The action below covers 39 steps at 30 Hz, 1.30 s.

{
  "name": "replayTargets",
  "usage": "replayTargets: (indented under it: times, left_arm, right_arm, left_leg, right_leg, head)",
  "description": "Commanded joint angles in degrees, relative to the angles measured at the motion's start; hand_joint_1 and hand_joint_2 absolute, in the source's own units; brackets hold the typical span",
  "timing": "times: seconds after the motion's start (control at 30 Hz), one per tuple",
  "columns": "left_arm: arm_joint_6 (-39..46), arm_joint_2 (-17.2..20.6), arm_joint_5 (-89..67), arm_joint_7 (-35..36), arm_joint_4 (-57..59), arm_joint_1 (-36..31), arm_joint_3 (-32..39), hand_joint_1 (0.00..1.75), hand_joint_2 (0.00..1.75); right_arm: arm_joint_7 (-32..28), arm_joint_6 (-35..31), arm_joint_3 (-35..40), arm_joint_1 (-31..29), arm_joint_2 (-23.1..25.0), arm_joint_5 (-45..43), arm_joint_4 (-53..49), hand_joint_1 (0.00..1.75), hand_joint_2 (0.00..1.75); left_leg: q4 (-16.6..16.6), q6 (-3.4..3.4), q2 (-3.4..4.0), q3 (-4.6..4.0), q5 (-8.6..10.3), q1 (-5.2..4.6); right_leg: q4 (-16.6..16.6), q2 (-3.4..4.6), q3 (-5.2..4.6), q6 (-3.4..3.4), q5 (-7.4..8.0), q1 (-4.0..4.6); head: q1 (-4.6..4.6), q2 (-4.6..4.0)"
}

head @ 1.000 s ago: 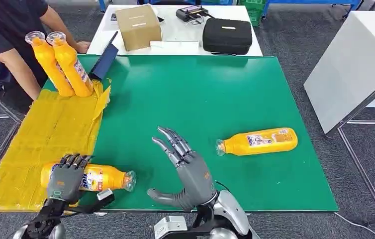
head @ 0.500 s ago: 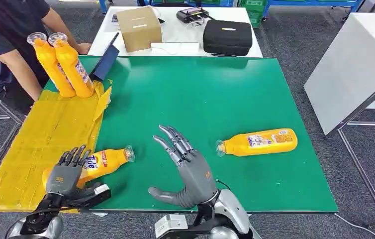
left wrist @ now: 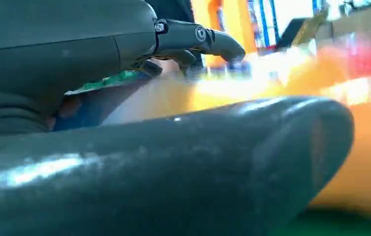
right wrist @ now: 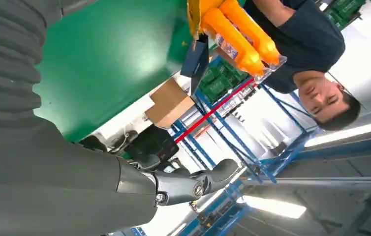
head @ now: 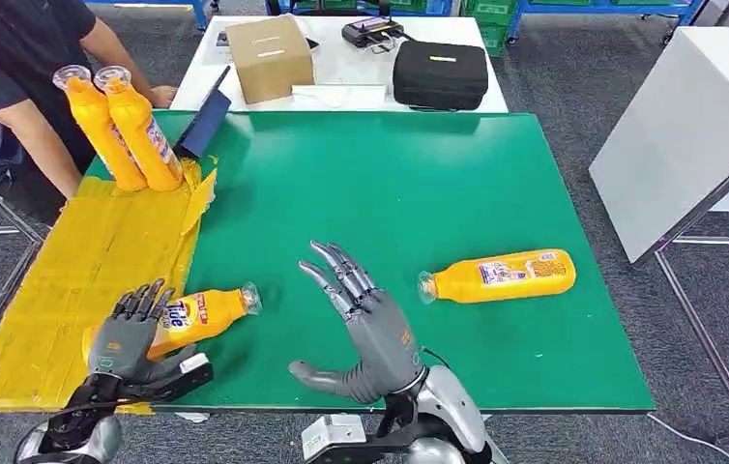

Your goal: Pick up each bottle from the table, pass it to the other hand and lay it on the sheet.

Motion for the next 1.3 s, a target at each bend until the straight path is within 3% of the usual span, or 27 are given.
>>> replayTargets:
  times: [0.03,0.13,0.23,0.4,0.57,0.63,0.73,0.87,1.0,1.3]
  left_arm:
    - [-9.5,-10.9,34.0,-10.7,-15.7,-1.7,15.6,0.0,0.0]
    - [-9.8,-10.7,34.0,-10.6,-15.9,-1.9,15.7,0.0,0.0]
    - [-10.0,-11.0,34.0,-10.8,-15.4,-1.7,16.1,0.0,0.0]
    - [-24.8,-15.5,61.9,-14.5,-25.5,-1.0,24.0,0.0,0.0]
    - [-33.1,-16.8,74.3,-12.2,-32.1,4.8,23.3,0.0,0.0]
    - [-36.1,-16.4,77.2,-11.8,-32.3,6.9,21.0,0.0,0.0]
    - [-41.5,-14.7,83.7,-8.4,-30.5,8.7,17.7,0.0,0.0]
    - [-43.7,-13.7,86.2,-8.1,-28.4,9.2,17.0,0.0,0.0]
    - [-46.8,-12.7,89.6,-6.9,-27.0,9.1,16.5,0.0,0.0]
    - [-46.9,-12.6,89.6,-6.9,-27.1,9.1,16.4,0.0,0.0]
  right_arm:
    - [0.2,-1.3,-2.3,1.2,-0.6,2.3,1.6,0.0,1.75]
    - [0.2,-1.4,-2.4,1.2,-0.6,2.3,1.6,0.0,1.75]
    - [0.1,-1.3,-2.5,1.2,-0.6,2.4,1.6,0.0,1.75]
    - [2.7,-4.3,-8.6,6.3,-4.2,7.9,-0.7,0.0,1.75]
    - [4.5,-6.5,-29.0,18.1,-13.4,10.0,-3.2,0.0,1.75]
    - [3.3,-4.6,-40.1,21.5,-14.7,6.9,-3.4,0.0,1.75]
    - [0.2,-0.5,-53.2,20.3,-13.4,13.3,1.3,0.0,1.75]
    - [1.3,4.2,-57.9,16.5,-13.7,16.3,7.9,0.0,1.75]
    - [0.5,5.6,-61.0,13.3,-15.3,15.1,12.6,0.0,1.75]
    - [0.5,5.4,-60.8,13.6,-14.7,15.2,11.9,0.0,1.75]
  left_leg:
    - [0.1,0.0,-0.16,-0.19,-0.03,0.1]
    - [0.1,0.0,-0.01,-0.31,-0.02,0.06]
    - [0.0,0.02,0.07,-0.4,-0.02,0.03]
    - [0.1,0.02,0.15,-0.51,-0.01,0.07]
    - [0.0,0.09,-0.05,-0.38,-0.09,0.06]
    - [0.0,0.11,-0.09,-0.42,-0.14,-0.02]
    - [0.0,0.24,-0.1,-0.58,-0.19,-0.16]
    - [0.1,0.22,0.0,-0.27,-0.46,-0.18]
    - [0.0,0.27,0.06,-0.5,-0.28,-0.22]
    - [0.0,0.27,0.15,-0.53,-0.27,-0.19]
  right_leg:
    - [0.0,-0.06,-0.07,-0.01,-0.04,0.09]
    - [0.0,0.08,-0.23,0.13,0.08,0.05]
    - [0.0,0.15,0.2,0.07,0.2,0.03]
    - [0.0,0.09,0.08,0.06,0.19,0.07]
    - [-0.2,-0.05,0.13,0.13,0.07,0.05]
    - [-0.2,-0.05,-0.09,0.24,-0.01,-0.03]
    - [-0.2,-0.03,-0.25,0.31,0.02,-0.16]
    - [-0.3,0.25,0.54,0.34,-0.06,-0.19]
    - [-0.3,0.2,0.22,0.38,0.12,-0.21]
    - [-0.2,0.27,0.15,0.36,0.12,-0.17]
  head:
    - [0.02,0.0]
    - [0.0,0.02]
    - [0.0,0.0]
    - [0.0,0.0]
    - [0.0,0.0]
    - [0.0,0.0]
    - [0.0,0.0]
    - [0.0,0.0]
    - [0.02,0.0]
    - [-0.04,0.0]
